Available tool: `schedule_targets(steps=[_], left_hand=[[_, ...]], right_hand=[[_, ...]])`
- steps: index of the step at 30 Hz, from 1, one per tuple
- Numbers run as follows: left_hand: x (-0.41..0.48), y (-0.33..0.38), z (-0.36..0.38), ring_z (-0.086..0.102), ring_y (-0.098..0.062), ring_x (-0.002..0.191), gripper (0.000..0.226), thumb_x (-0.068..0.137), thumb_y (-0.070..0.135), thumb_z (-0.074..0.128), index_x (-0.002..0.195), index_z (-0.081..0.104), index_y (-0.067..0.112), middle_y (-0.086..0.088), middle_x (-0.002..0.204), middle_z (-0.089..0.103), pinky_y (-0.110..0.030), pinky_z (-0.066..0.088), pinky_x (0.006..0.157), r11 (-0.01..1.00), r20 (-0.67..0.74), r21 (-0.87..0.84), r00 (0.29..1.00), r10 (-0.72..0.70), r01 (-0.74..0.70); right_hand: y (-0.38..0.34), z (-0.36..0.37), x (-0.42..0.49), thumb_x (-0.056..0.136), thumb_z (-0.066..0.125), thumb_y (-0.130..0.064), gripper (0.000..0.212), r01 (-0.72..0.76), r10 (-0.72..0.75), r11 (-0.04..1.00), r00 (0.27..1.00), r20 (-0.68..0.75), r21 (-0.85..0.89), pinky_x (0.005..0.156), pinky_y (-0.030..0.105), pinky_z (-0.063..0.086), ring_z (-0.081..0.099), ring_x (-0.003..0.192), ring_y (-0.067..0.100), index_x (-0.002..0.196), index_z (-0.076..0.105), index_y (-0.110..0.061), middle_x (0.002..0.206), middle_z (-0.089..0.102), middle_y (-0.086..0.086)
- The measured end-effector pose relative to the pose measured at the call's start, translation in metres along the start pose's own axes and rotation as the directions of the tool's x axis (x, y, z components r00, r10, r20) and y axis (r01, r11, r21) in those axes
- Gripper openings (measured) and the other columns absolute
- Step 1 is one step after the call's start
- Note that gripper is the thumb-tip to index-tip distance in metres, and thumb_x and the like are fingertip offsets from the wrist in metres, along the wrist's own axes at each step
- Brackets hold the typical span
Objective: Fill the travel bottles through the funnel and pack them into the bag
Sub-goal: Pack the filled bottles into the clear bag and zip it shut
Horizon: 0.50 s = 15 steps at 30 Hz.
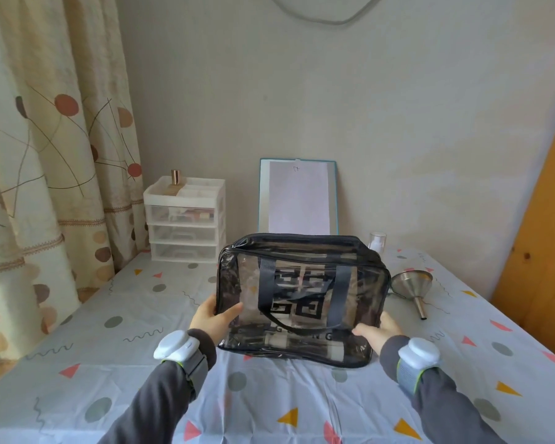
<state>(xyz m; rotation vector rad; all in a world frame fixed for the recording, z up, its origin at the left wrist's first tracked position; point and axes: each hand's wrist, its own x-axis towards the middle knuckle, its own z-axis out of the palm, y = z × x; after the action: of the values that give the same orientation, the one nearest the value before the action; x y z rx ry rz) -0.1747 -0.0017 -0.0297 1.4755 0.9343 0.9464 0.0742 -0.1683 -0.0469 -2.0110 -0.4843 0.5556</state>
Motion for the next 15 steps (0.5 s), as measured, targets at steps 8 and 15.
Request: schedule_targets(steps=[8,15], left_hand=[[0.014,0.000,-0.013,0.056,-0.017,0.079,0.019,0.082,-0.004,0.061,0.100,0.066,-0.004,-0.009,0.090,0.065,-0.019,0.042,0.067,0.974,-0.083,0.225,0.996,0.036,-0.017],[0.045,-0.010,-0.043,0.059,-0.020,0.078,0.017,0.081,-0.004,0.064,0.097,0.068,-0.004,-0.010,0.086,0.067,-0.029,0.045,0.082,0.997,-0.212,0.081,0.977,0.007,0.010]], right_hand=[[-0.017,0.010,0.006,0.084,0.057,-0.014,0.004,0.083,-0.088,0.994,0.993,-0.076,-0.069,0.072,0.032,0.043,0.056,0.072,0.028,0.081,0.055,-0.012,0.077,0.060,0.009],[-0.048,0.039,0.018,0.089,0.052,-0.014,0.007,0.169,-0.170,0.978,0.985,0.005,-0.121,0.081,0.032,0.040,0.055,0.088,0.030,0.084,0.051,-0.009,0.084,0.058,0.008]])
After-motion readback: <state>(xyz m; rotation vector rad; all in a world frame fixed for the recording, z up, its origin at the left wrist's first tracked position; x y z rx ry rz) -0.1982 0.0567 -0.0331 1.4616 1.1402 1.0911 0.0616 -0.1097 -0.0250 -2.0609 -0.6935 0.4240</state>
